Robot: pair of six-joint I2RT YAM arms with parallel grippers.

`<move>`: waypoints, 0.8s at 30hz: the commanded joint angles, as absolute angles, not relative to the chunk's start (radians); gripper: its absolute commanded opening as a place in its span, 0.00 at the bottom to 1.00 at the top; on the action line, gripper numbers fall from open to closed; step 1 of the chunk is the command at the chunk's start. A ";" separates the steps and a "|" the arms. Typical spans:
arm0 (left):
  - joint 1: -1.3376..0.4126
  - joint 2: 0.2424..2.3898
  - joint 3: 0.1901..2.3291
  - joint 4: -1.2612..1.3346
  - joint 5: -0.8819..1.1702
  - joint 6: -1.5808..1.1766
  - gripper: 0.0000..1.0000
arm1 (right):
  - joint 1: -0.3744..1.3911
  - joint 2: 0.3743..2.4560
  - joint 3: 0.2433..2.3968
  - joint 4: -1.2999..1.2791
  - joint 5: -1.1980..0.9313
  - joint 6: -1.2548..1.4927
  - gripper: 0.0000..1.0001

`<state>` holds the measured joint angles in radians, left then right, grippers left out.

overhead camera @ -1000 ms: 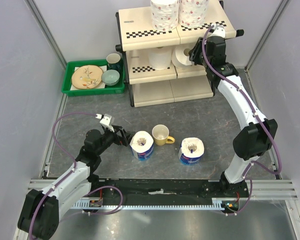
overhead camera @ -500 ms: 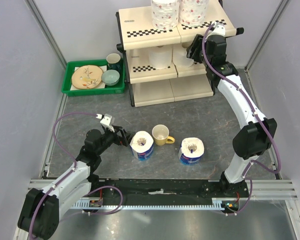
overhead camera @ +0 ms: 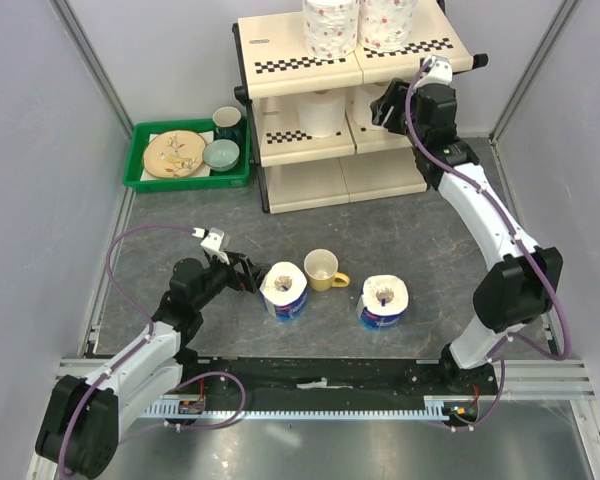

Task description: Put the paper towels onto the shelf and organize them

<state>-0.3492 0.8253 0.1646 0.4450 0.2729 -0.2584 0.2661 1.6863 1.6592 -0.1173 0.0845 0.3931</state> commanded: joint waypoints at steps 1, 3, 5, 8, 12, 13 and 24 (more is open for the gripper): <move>-0.353 0.833 0.181 0.482 0.298 -0.213 0.99 | 0.267 1.533 1.527 -0.006 0.093 0.394 0.68; -0.353 0.830 0.179 0.482 0.299 -0.212 0.99 | 0.265 1.490 1.453 0.060 0.124 0.409 0.70; -0.351 0.830 0.179 0.482 0.299 -0.212 0.99 | 0.267 1.433 1.340 0.150 0.153 0.425 0.72; -0.353 0.825 0.178 0.483 0.298 -0.212 0.99 | 0.256 1.407 1.253 0.221 0.179 0.481 0.74; -0.353 0.827 0.178 0.483 0.298 -0.212 0.99 | 0.206 1.422 1.171 0.327 0.176 0.586 0.76; -0.351 0.825 0.176 0.483 0.298 -0.212 0.99 | 0.193 1.442 1.149 0.374 0.160 0.635 0.77; -0.351 0.838 0.181 0.486 0.304 -0.210 0.99 | 0.031 1.624 1.104 0.784 -0.077 0.940 0.78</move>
<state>-0.3492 0.8291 0.1646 0.4511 0.2745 -0.2577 0.0536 1.5703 1.0626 0.5629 0.0444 0.8112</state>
